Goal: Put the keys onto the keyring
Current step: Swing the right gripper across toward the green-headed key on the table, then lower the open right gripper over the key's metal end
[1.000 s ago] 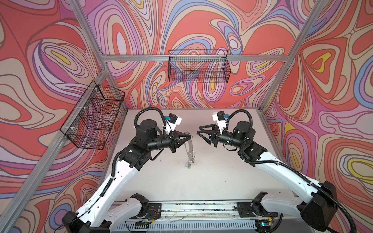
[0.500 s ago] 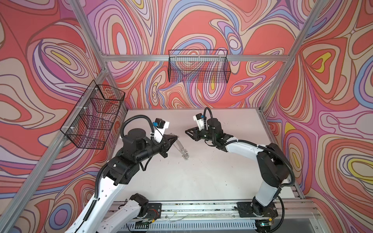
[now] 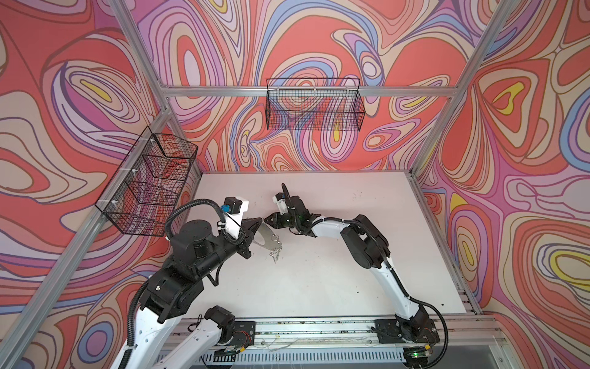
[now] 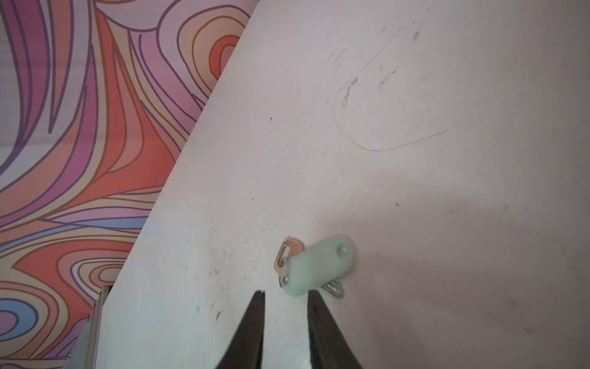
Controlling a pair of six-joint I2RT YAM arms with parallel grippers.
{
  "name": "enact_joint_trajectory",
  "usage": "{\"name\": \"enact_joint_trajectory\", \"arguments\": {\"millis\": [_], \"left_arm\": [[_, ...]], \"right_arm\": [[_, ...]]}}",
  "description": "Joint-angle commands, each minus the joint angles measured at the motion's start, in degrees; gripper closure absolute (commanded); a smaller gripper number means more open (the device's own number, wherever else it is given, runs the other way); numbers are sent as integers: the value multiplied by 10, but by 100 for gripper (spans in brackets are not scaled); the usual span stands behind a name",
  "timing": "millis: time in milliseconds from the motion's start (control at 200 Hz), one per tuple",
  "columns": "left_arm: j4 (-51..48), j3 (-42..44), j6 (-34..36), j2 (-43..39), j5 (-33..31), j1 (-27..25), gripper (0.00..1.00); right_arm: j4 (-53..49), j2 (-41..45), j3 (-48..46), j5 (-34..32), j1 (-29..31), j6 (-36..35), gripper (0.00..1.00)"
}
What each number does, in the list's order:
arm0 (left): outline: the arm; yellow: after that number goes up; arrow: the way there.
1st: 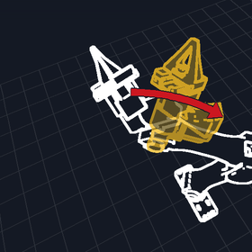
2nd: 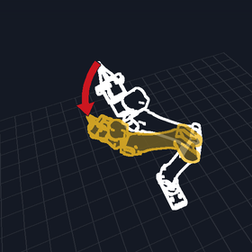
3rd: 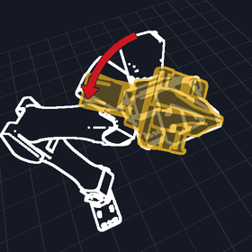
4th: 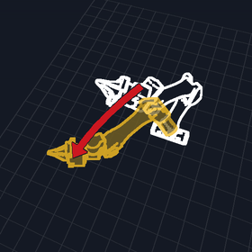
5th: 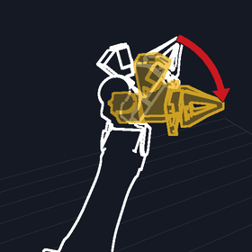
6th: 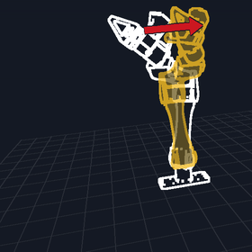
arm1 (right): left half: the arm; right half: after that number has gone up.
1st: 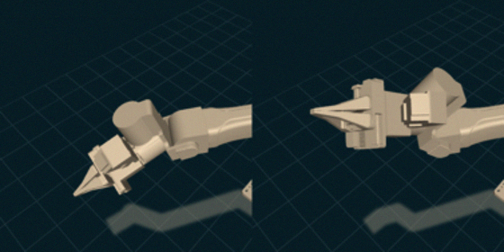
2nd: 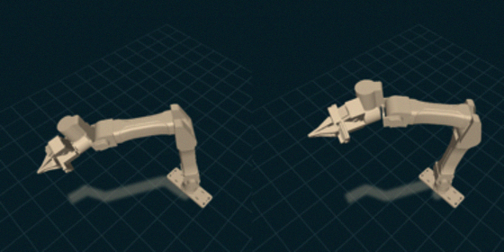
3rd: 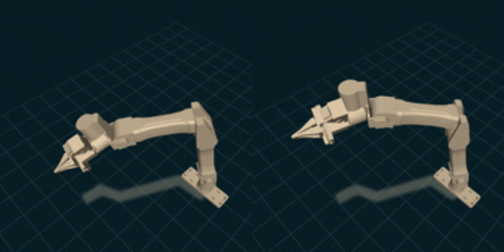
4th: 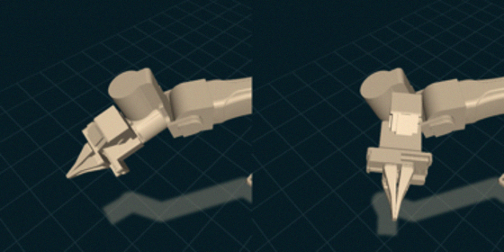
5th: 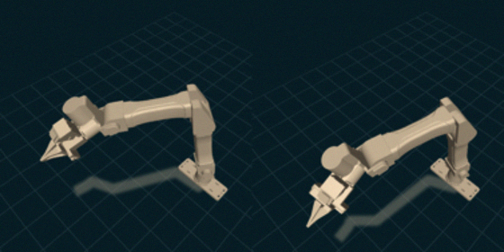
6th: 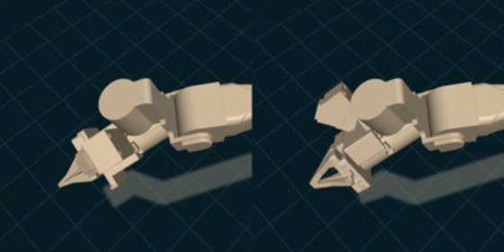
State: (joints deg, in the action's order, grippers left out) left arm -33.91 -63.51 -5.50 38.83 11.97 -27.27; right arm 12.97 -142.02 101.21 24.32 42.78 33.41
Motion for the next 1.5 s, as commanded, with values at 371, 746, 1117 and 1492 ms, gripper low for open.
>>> {"name": "enact_joint_trajectory", "arguments": {"millis": [371,746,1117,1492], "left_arm": [[3,11,16,-21,1,3,100],[6,14,15,-17,8,3,100],[17,15,9,5,56,3,100],[34,17,4,16,45,2,100]], "right_arm": [[-12,-52,73,-35,17,13,74],[-109,-96,118,-64,16,19,71],[-111,97,-186,-97,-8,-18,73],[-83,218,-310,-113,0,-89,66]]}}
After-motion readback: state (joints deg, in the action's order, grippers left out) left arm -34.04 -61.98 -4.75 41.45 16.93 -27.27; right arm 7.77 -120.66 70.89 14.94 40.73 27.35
